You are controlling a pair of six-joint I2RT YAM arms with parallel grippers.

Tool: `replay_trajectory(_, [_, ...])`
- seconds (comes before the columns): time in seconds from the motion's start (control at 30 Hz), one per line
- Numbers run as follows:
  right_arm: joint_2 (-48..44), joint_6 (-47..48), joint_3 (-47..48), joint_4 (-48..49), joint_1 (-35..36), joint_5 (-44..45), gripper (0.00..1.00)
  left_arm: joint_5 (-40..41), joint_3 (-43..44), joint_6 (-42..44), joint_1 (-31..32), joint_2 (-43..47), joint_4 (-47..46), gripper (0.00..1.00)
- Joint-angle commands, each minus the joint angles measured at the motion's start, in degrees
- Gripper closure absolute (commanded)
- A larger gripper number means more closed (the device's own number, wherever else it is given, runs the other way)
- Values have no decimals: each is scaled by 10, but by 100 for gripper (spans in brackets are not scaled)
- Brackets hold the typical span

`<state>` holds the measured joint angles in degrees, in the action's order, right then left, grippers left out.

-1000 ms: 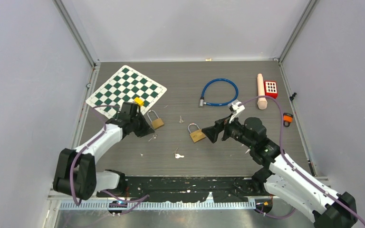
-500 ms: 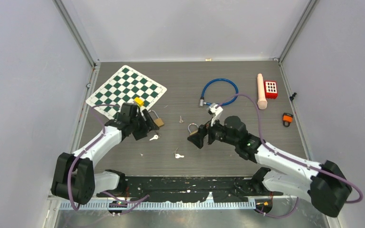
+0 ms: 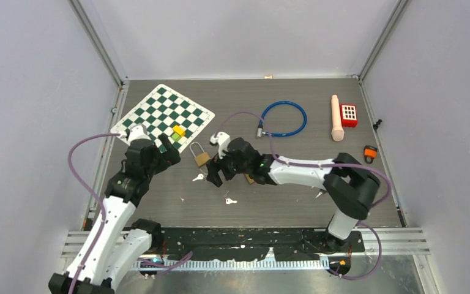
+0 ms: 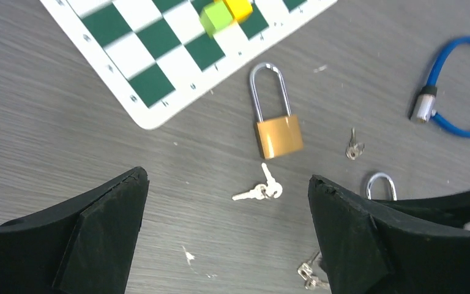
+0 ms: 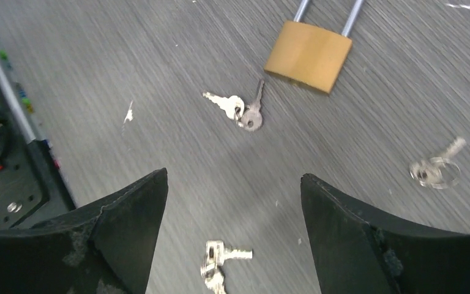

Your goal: Unlock with the key

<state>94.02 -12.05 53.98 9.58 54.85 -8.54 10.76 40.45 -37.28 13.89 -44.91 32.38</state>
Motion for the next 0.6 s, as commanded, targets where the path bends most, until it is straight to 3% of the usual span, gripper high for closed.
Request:
replay_trajectory(0.0, [73,55,93,-42,31,64,17,81,40,69,-3,54,19,0])
replay_trajectory(0.2, [159,91,186,-79,51,106,26,128,90,146,-3,53,11,0])
replay_trajectory(0.37, [215,111,233,-112,63,127,34,171,63,144,-3,56,-15,0])
replay_trajectory(0.57, [257,137,268,-144,74,163,35,188,60,151,-3,55,-5,0])
